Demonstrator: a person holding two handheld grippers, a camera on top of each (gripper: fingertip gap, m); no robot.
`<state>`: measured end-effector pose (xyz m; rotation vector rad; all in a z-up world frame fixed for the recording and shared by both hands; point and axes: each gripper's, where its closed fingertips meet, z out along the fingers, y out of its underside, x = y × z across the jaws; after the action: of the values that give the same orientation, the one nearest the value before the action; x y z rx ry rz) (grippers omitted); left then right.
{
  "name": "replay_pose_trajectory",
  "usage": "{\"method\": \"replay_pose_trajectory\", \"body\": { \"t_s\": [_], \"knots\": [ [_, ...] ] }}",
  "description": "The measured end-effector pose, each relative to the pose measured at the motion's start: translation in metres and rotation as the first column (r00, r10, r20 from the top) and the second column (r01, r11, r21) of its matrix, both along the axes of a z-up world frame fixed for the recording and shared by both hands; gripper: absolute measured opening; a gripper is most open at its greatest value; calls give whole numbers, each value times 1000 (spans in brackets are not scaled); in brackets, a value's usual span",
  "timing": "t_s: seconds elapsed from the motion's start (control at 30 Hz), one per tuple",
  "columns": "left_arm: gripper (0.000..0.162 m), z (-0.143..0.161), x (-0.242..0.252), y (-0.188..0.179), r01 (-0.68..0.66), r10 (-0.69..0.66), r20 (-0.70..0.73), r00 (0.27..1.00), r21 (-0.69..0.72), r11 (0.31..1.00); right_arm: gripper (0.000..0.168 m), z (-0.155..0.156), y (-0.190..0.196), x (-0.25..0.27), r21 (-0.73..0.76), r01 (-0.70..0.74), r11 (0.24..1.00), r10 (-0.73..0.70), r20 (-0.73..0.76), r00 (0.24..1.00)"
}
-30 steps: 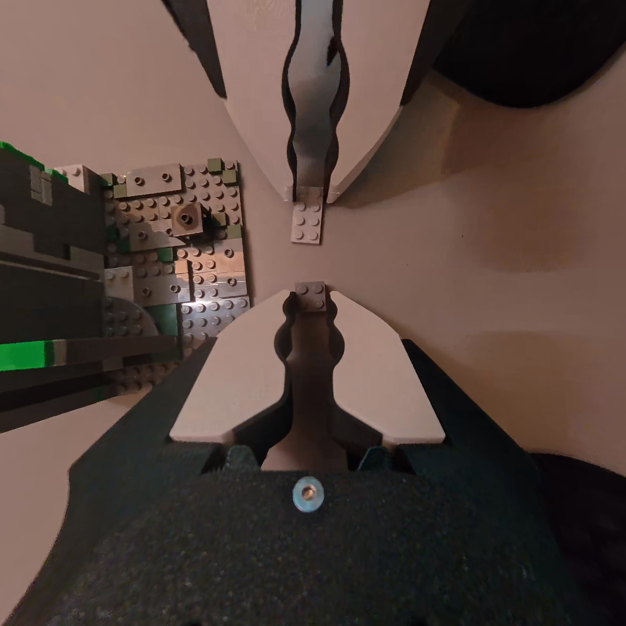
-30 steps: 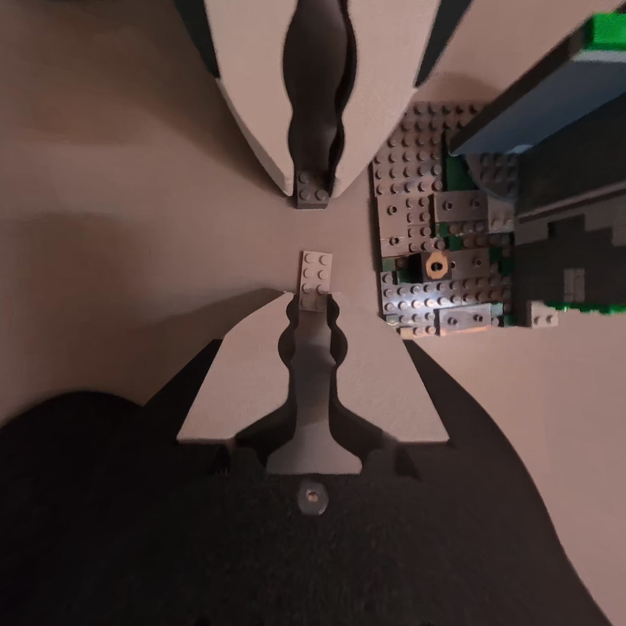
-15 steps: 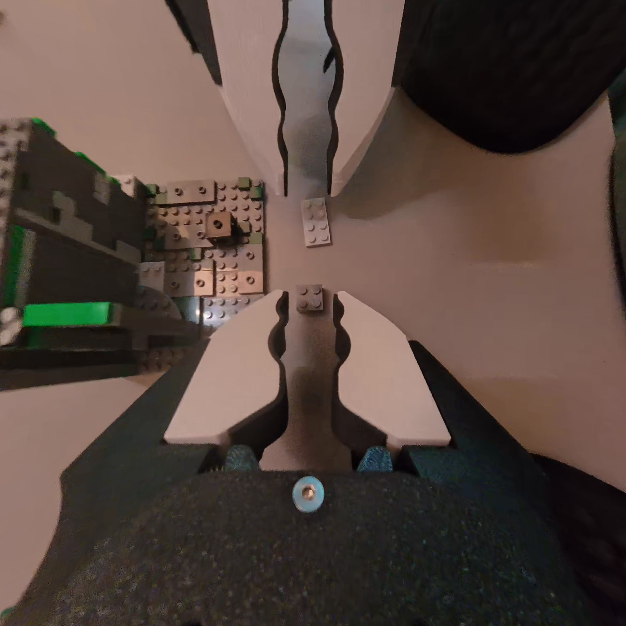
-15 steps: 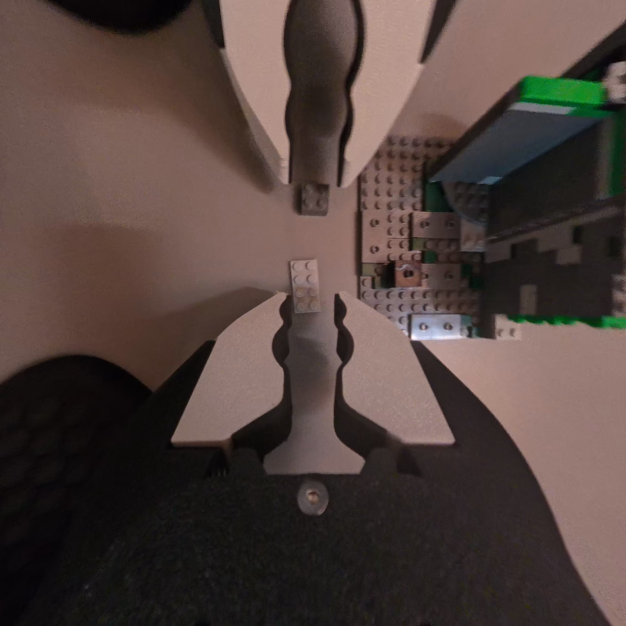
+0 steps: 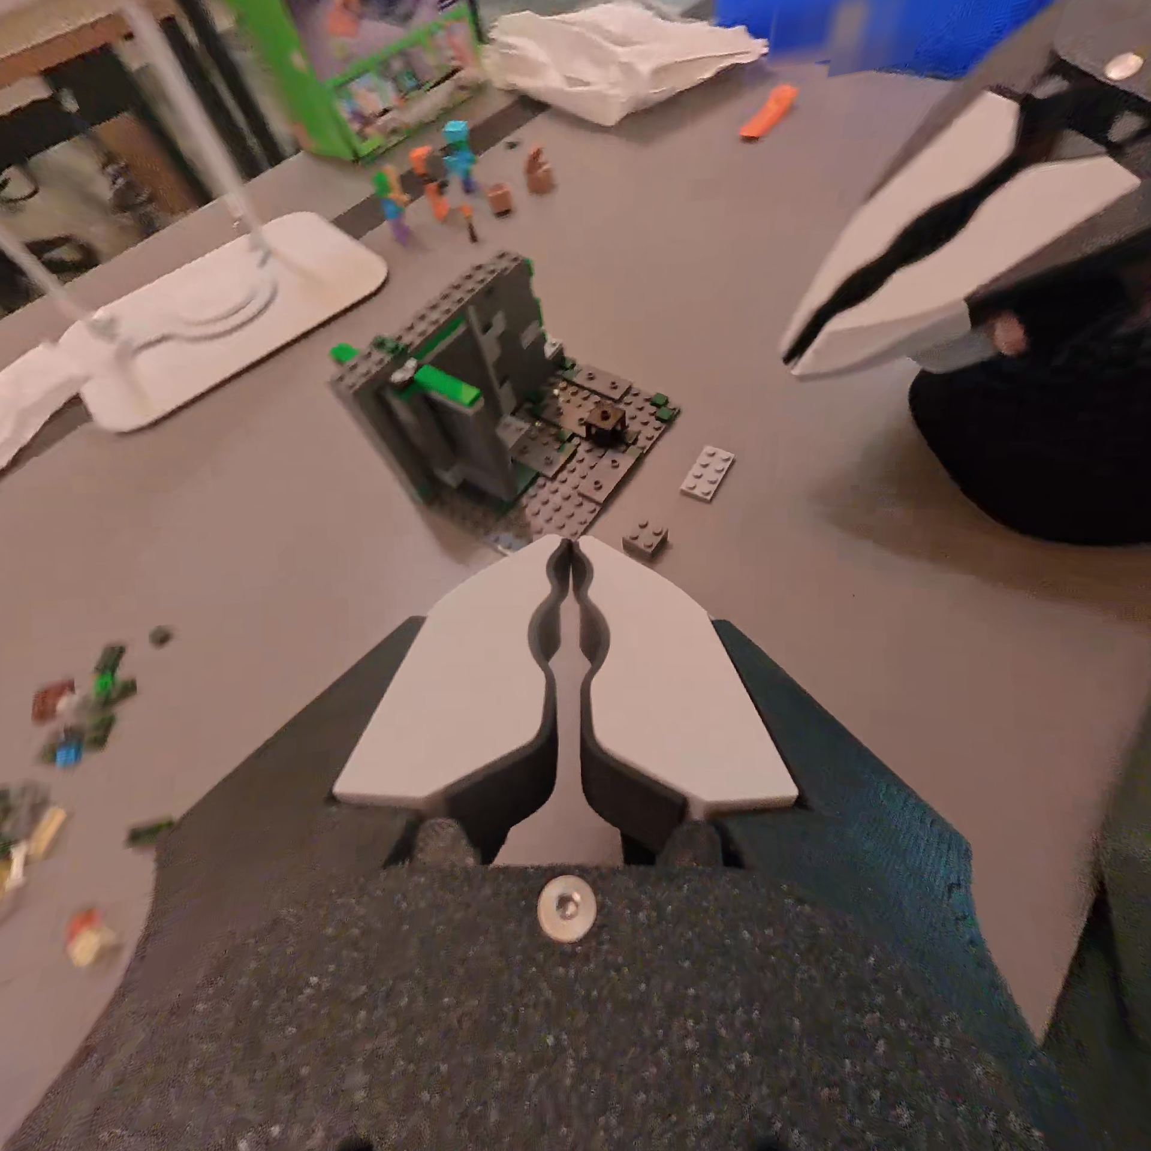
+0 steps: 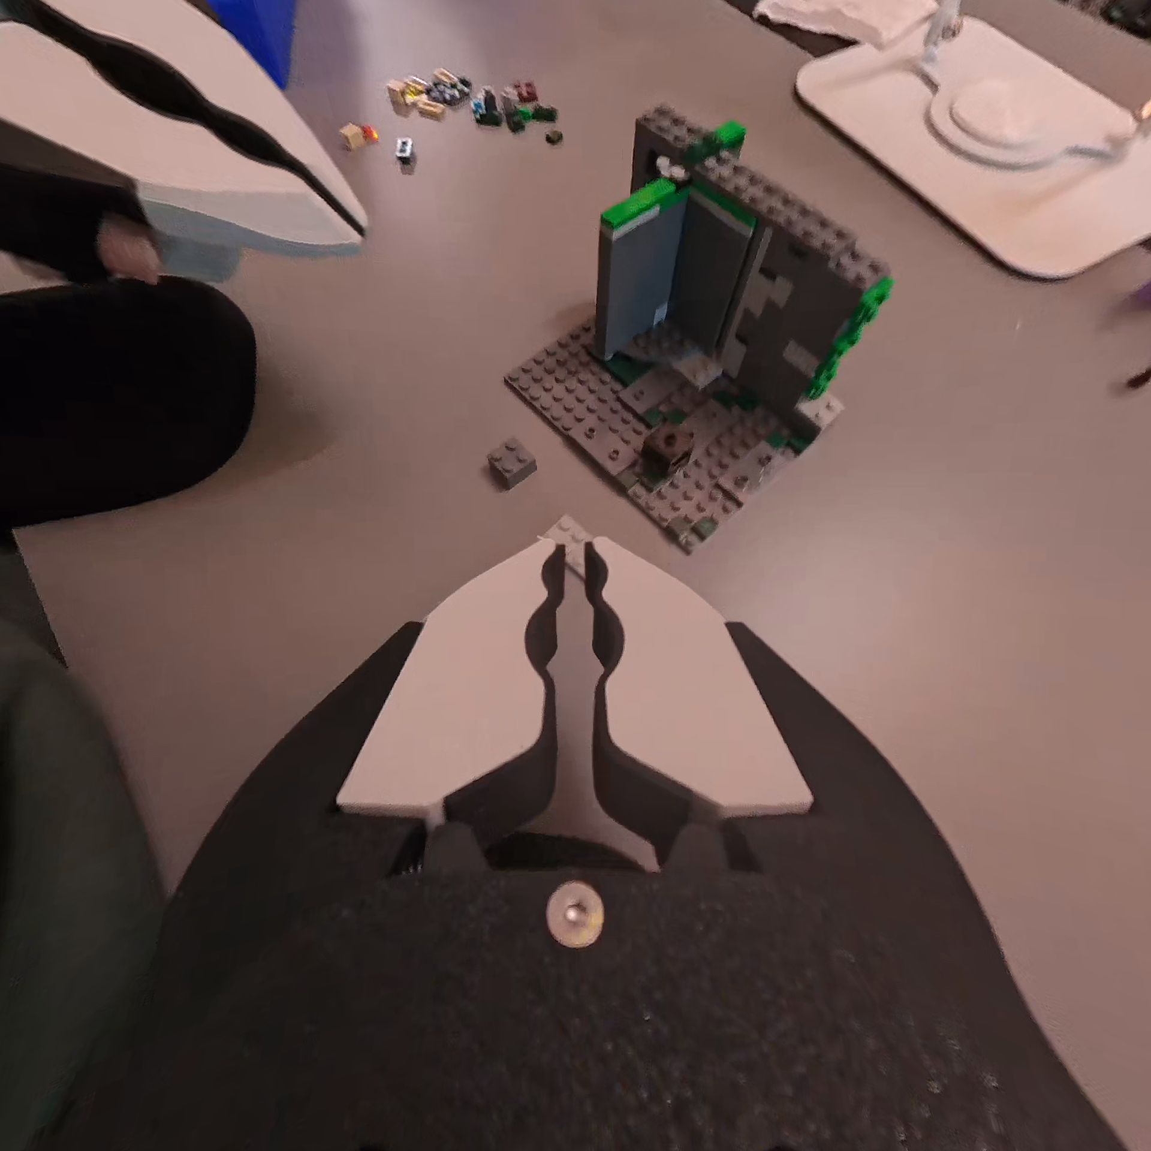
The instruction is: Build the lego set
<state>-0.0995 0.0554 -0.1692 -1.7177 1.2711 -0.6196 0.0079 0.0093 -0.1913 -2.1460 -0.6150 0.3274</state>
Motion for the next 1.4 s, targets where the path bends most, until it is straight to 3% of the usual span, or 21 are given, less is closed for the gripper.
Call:
{"method": "replay_pose_trajectory", "body": {
  "t_s": [0.03,0.23,0.4,0.83,0.93,1.07,1.23,1.4],
  "knots": [
    [0,-2,-3,-4,-41,41,8,999,-14,999,2,-4,-4,-2,-12,24,1000,-24,-4,1000],
    [0,-19,-13,-28,-203,212,41,976,-165,965,0,-20,-12,-3,-27,98,995,-97,56,994],
    [0,-32,-25,-25,-313,318,7,948,-155,937,0,-25,-12,0,-11,145,989,-144,43,989],
    [0,-19,-16,-4,-288,296,57,953,-126,949,0,-11,-2,12,61,204,977,-205,0,979],
    [0,-7,-12,13,-291,301,98,949,-107,951,0,10,15,21,118,224,968,-224,-6,974],
    [0,20,-9,37,-294,302,168,938,-75,953,0,60,55,39,252,238,938,-244,-6,970],
    [0,48,-9,75,-335,330,243,912,-20,942,0,134,127,58,419,247,874,-261,-24,965],
    [0,45,-17,101,-419,398,276,875,18,908,0,193,208,73,546,293,785,-311,-62,948]
  ]
}}
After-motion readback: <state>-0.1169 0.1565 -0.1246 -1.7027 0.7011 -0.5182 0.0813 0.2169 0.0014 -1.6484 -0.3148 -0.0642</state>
